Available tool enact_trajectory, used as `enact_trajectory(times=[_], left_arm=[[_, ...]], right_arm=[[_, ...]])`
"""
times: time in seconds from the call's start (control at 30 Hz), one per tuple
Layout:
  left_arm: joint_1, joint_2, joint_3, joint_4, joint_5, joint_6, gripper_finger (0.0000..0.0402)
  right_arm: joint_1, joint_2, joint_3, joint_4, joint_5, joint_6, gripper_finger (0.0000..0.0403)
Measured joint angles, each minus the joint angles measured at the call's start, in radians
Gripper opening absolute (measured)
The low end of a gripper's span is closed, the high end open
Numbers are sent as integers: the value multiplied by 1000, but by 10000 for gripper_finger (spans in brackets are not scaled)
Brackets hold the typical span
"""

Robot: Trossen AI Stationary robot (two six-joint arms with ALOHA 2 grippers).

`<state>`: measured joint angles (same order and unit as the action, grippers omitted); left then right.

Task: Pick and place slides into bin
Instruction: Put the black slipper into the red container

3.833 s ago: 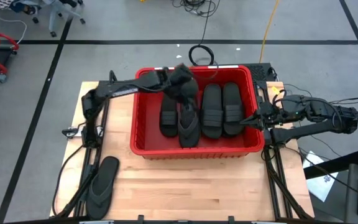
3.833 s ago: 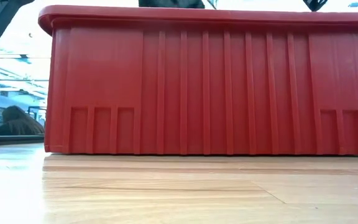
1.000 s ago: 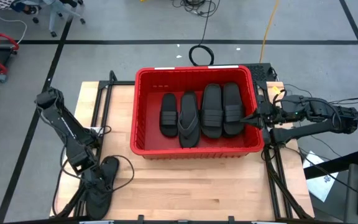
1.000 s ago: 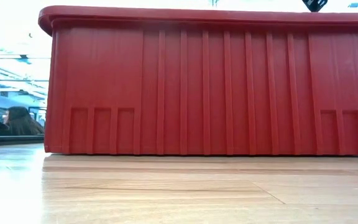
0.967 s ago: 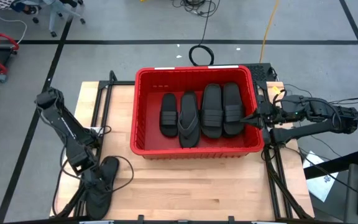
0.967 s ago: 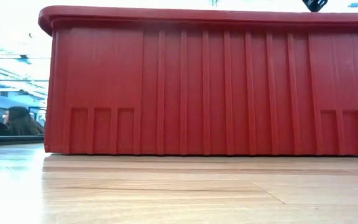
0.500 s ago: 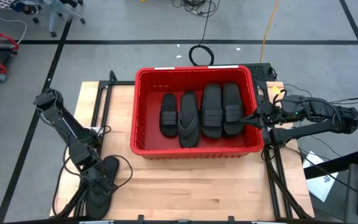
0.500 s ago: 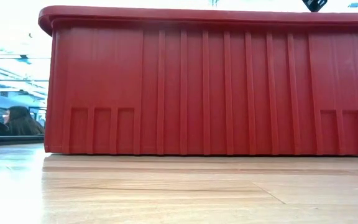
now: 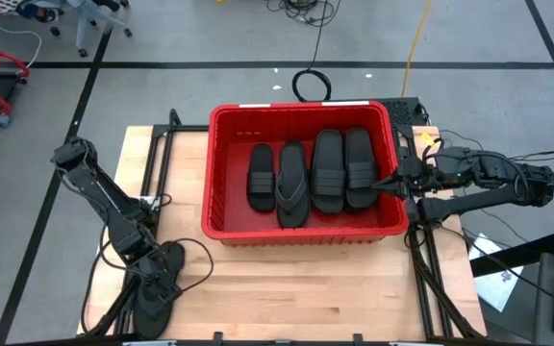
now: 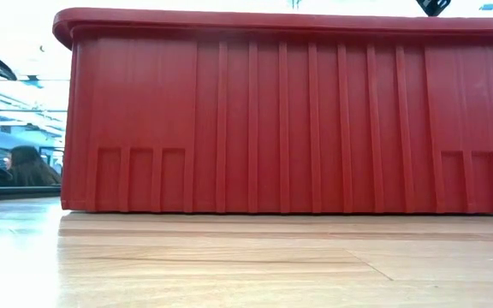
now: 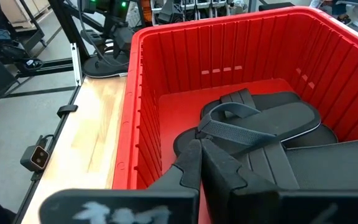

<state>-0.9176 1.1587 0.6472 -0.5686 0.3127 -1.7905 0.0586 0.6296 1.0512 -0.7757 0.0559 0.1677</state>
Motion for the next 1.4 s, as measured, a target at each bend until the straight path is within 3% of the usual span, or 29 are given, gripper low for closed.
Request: enact_trajectory(times=[0.23,0.37,0.6,1.03,1.1,1.23,1.4], left_arm=[[0,0,0,-3,-1,20,162],[0,0,0,-2,-29,25,121],[0,0,-7,4,-101,35,112],[0,0,-98,178,-41,-18,115],[0,0,-98,184,-19,7,95],[2,0,-99,271,1,67,16],[25,-4,-41,376,-7,202,4]], right_arm=[[0,0,0,-12,0,0,0],[0,0,0,-22,0,0,0],[0,0,0,-25,0,-27,0],[0,0,0,-24,0,-41,0],[0,0,0,-24,0,-49,0],[0,0,0,-24,0,-61,0],[0,0,0,-23,0,-76,0]])
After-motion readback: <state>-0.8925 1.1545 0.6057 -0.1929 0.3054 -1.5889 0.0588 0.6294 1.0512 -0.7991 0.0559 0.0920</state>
